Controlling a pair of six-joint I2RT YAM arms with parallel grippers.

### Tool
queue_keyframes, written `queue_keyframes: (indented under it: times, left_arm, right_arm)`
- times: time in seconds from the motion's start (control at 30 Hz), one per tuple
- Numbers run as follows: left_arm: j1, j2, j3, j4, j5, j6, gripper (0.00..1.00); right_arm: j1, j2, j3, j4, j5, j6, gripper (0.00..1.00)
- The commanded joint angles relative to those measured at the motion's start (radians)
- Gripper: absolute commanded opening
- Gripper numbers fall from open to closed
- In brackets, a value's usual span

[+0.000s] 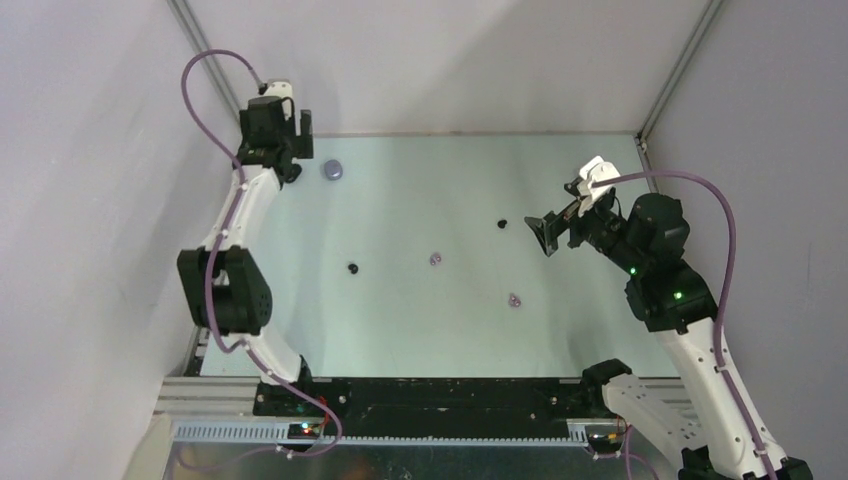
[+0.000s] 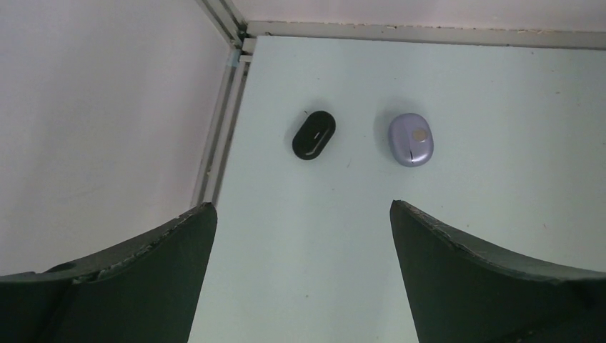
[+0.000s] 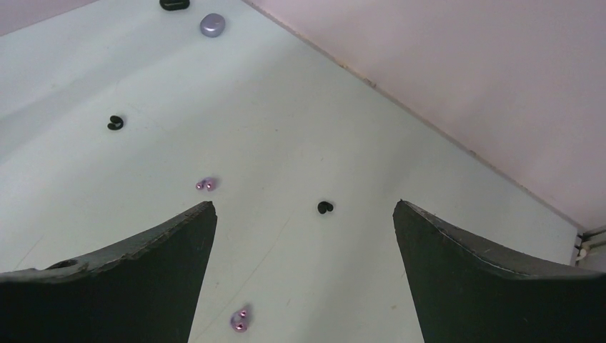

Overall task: Insert the wireless bluetooth earbuds into the charging case
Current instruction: Move the charging case to the corner of the board.

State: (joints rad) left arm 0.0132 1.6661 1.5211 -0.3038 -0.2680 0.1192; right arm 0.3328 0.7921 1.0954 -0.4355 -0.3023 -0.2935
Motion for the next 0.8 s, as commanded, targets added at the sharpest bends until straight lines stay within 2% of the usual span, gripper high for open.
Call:
queue_keyframes:
  times: [0.0, 0.4, 0.6, 0.77]
  left_arm:
    - [-0.004, 0.111, 0.133, -0.039, 0.010, -0.080, 0.99]
    - [-0.004, 0.413, 0.388, -0.222, 0.101, -0.362, 0.99]
    - [-0.004, 0.500, 0.427, -0.235, 0.167, -0.419, 0.99]
    - [-0.062, 0.551, 0.436, -0.222, 0.120, -0.424, 0.99]
  right_arm:
    - [0.021, 0.001, -0.011, 0.042, 0.029, -0.029, 1.00]
    - [0.097, 0.035, -0.025, 0.049, 0.110, -0.080, 1.00]
    - [0.149, 0.069, -0.025, 0.044, 0.157, -0.103, 1.00]
    - [0.155, 0.076, -0.026, 0.040, 0.165, -0.100, 1.00]
